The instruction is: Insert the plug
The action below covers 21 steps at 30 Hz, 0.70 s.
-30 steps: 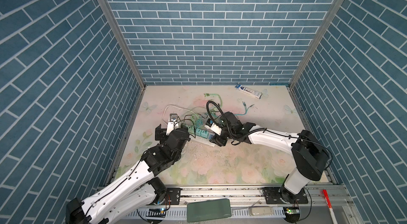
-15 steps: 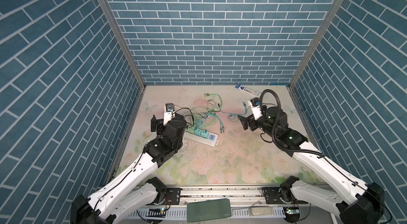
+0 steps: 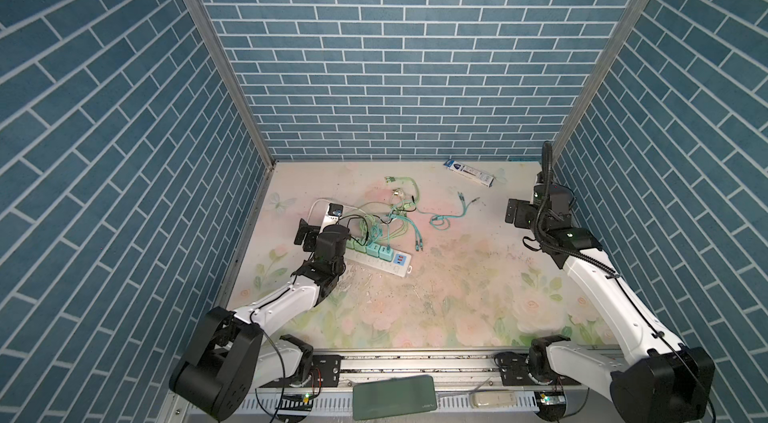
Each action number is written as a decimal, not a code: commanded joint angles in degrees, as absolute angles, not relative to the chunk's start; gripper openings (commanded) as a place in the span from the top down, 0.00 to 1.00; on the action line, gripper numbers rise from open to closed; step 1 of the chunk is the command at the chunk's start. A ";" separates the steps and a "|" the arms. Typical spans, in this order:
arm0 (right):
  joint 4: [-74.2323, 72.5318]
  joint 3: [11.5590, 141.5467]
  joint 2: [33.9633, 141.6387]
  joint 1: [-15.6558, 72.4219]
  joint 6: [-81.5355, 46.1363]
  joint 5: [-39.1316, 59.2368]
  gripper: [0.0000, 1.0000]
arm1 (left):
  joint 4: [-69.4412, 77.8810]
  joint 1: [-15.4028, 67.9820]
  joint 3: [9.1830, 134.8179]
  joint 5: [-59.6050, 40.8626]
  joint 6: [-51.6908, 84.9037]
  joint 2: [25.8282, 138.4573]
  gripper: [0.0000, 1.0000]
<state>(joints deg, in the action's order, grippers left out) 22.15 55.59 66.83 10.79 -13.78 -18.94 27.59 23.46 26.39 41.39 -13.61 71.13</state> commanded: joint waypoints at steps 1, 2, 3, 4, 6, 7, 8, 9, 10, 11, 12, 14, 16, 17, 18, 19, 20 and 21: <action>25.04 55.94 69.84 7.82 -16.74 -21.55 0.01 | 36.71 21.30 24.91 36.63 -13.53 74.38 0.01; 22.08 53.76 69.69 7.34 -16.37 -23.70 0.01 | 39.54 21.01 24.02 36.52 -13.66 75.66 0.00; 16.09 49.51 68.64 6.65 -15.22 -25.29 0.01 | 43.33 20.75 22.70 36.09 -14.29 77.16 0.00; 12.01 46.82 67.68 6.05 -14.82 -25.78 0.01 | 47.22 20.65 21.59 35.56 -15.23 78.38 0.00; 1.77 38.99 63.97 4.85 -16.03 -29.09 0.01 | 52.58 20.59 20.48 35.26 -16.88 81.33 0.01; -1.87 36.33 62.44 4.44 -16.05 -30.05 0.01 | 53.67 20.50 20.55 35.45 -17.13 82.61 0.00; -5.79 33.70 60.82 4.07 -15.20 -30.28 0.01 | 54.13 20.31 20.82 35.58 -17.15 84.02 0.00; -7.82 32.05 59.75 3.60 -14.45 -30.84 0.01 | 54.48 20.22 21.23 35.21 -17.42 85.24 0.00; -8.99 31.29 59.38 3.25 -13.59 -31.29 0.01 | 54.66 20.20 21.53 34.88 -17.82 86.25 0.00; -10.28 30.52 59.61 2.74 -12.22 -31.82 0.01 | 55.79 20.17 21.64 34.89 -18.36 87.31 0.00; -10.87 30.21 60.28 2.05 -11.85 -32.12 0.01 | 56.67 20.02 21.96 35.11 -18.72 88.28 0.00; -13.10 29.61 62.25 1.17 -11.34 -30.18 0.01 | 54.81 19.73 22.37 34.71 -17.87 87.88 0.00; -19.15 27.92 65.42 1.17 -8.51 -28.91 0.01 | 54.67 19.01 21.80 32.79 -17.30 87.13 0.00; -21.32 27.49 67.35 1.15 -7.72 -29.02 0.01 | 55.24 18.81 21.37 32.25 -17.14 86.86 0.00; -22.80 27.23 69.04 1.15 -7.43 -29.09 0.01 | 56.71 18.72 20.54 32.04 -17.14 86.76 0.00; -24.50 26.80 70.40 1.18 -7.29 -28.54 0.01 | 58.06 18.72 19.82 31.82 -17.27 86.74 0.00; -26.24 26.44 71.81 1.17 -7.37 -27.02 0.01 | 59.51 18.72 19.03 31.74 -17.19 86.65 0.00; -28.24 25.84 72.88 1.17 -7.56 -24.20 0.01 | 61.17 18.72 18.26 31.77 -17.17 86.72 0.00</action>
